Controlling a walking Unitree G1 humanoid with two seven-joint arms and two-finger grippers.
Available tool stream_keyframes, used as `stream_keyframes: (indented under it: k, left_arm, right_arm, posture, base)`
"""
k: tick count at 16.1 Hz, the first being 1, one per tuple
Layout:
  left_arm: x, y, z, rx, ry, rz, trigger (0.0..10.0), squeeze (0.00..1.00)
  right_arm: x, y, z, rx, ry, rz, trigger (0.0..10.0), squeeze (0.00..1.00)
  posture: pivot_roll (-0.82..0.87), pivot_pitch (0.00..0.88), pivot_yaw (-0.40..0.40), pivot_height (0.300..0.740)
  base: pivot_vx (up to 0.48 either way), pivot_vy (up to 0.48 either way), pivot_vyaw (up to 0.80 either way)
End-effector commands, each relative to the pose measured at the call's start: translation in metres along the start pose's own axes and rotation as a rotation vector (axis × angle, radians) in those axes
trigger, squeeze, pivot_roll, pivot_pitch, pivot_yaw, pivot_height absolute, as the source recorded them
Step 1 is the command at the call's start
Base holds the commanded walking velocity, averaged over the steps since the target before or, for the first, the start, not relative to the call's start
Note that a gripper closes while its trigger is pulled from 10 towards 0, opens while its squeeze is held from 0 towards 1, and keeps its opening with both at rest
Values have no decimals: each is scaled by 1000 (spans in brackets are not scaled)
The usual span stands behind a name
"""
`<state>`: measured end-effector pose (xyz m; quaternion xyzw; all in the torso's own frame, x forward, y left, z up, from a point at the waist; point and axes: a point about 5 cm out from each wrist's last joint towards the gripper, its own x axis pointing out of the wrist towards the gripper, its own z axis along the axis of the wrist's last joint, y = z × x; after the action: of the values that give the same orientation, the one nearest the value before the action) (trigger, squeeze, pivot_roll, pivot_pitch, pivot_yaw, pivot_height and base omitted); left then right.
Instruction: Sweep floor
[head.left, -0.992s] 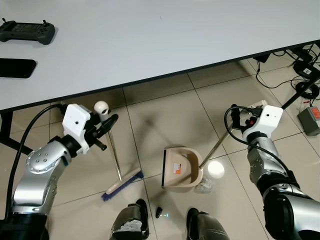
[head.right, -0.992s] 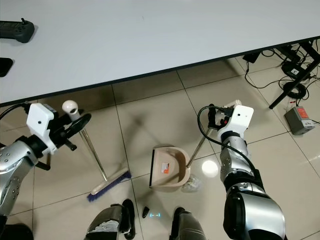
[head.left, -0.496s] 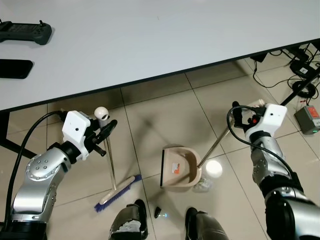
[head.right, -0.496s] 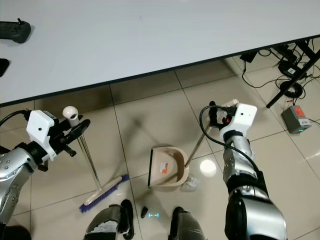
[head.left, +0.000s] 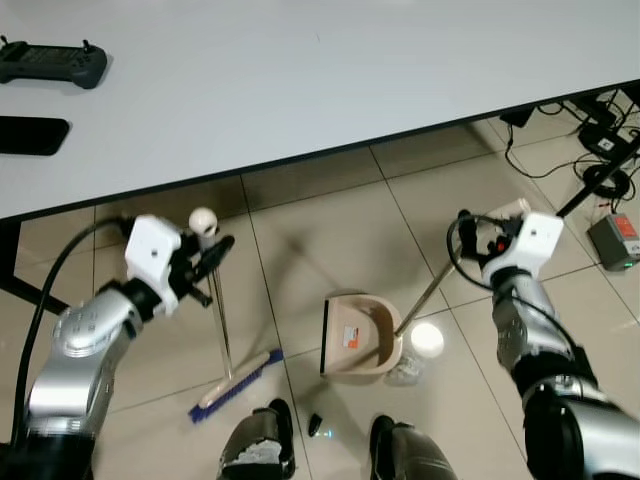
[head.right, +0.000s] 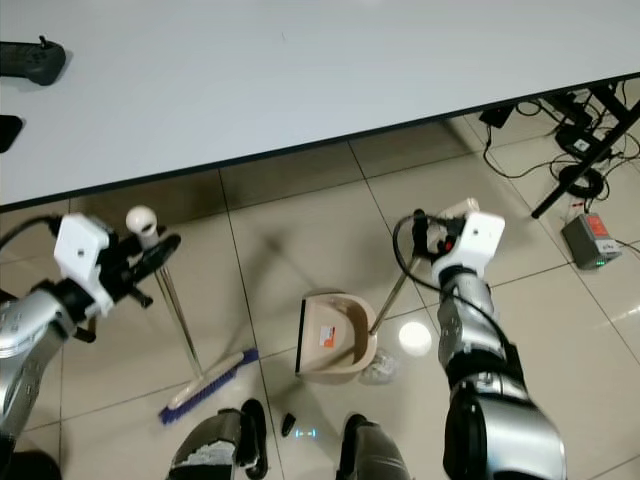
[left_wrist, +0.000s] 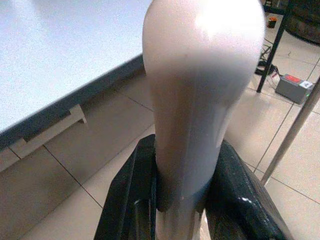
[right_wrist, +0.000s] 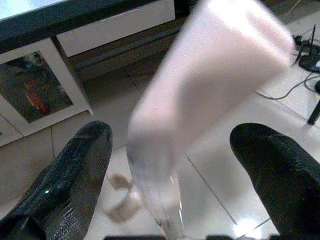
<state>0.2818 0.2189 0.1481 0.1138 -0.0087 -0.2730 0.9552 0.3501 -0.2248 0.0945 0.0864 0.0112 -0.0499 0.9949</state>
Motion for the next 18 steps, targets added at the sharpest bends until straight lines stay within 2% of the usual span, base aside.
stream_keyframes:
  k: [1, 8, 18]
  left_arm:
    - [-1, 4, 1, 21, 8, -14, 10000, 0]
    - [-1, -4, -2, -13, -3, -9, 10000, 0]
    - [-3, -9, -4, -22, -1, -3, 10000, 0]
  right_arm:
    - [1, -5, -1, -19, 31, -18, 10000, 0]
    - [4, -5, 3, -6, 32, -23, 10000, 0]
    - [5, -4, 3, -51, 39, -3, 10000, 0]
  posture:
    - [122, 253, 19, 740]
    - [128, 280, 21, 740]
    - [136, 288, 17, 740]
  base:
    - [0, 0, 0]
    - [0, 0, 0]
    - [0, 0, 0]
